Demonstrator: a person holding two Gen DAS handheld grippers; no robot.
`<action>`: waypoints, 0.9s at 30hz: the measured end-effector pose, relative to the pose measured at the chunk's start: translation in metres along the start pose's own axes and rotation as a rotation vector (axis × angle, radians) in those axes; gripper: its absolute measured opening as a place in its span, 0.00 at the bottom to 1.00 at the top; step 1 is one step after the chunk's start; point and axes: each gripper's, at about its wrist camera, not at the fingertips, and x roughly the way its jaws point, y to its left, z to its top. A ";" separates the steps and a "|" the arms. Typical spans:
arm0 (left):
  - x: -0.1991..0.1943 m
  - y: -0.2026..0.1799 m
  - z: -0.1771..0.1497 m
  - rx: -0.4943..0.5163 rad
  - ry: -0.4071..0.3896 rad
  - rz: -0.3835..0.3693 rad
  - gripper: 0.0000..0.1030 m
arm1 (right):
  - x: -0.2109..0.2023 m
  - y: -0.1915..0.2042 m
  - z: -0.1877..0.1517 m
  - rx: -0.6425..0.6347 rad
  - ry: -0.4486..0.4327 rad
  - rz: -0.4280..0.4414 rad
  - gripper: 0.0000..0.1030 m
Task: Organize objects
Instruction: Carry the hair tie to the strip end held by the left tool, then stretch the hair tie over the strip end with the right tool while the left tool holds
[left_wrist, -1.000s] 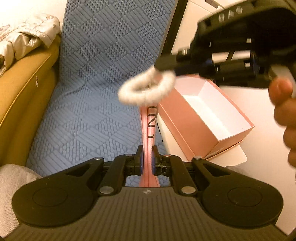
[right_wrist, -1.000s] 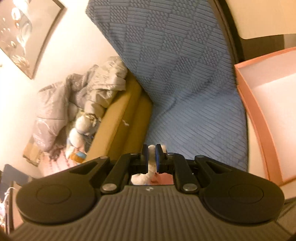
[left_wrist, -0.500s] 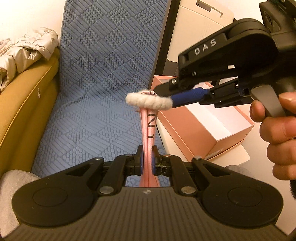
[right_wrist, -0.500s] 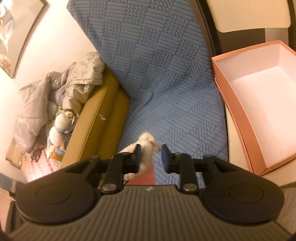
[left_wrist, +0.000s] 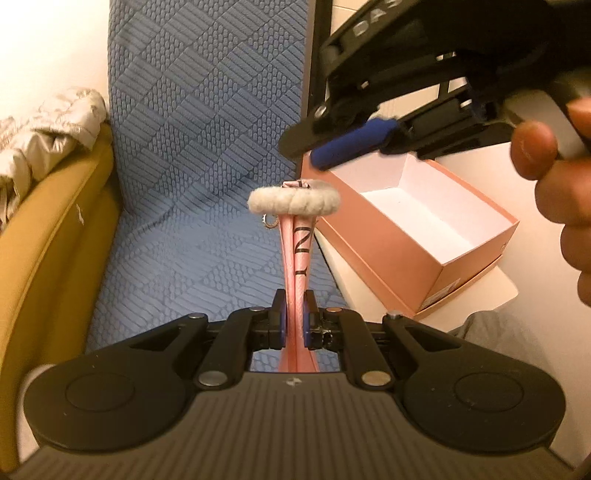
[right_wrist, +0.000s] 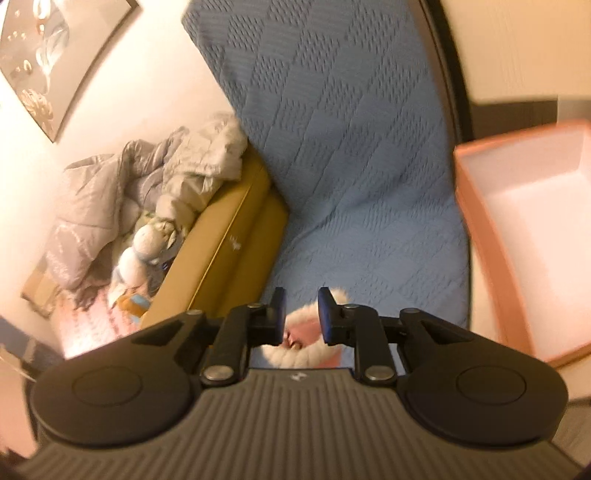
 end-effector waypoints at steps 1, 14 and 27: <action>-0.001 -0.002 0.000 0.020 -0.004 0.001 0.09 | 0.004 -0.003 0.000 0.023 0.023 0.002 0.21; 0.004 -0.008 -0.010 0.237 0.018 0.088 0.08 | 0.029 -0.021 -0.004 0.226 0.158 -0.018 0.22; 0.009 -0.008 -0.012 0.255 0.020 0.104 0.08 | 0.055 -0.028 -0.008 0.312 0.201 -0.116 0.24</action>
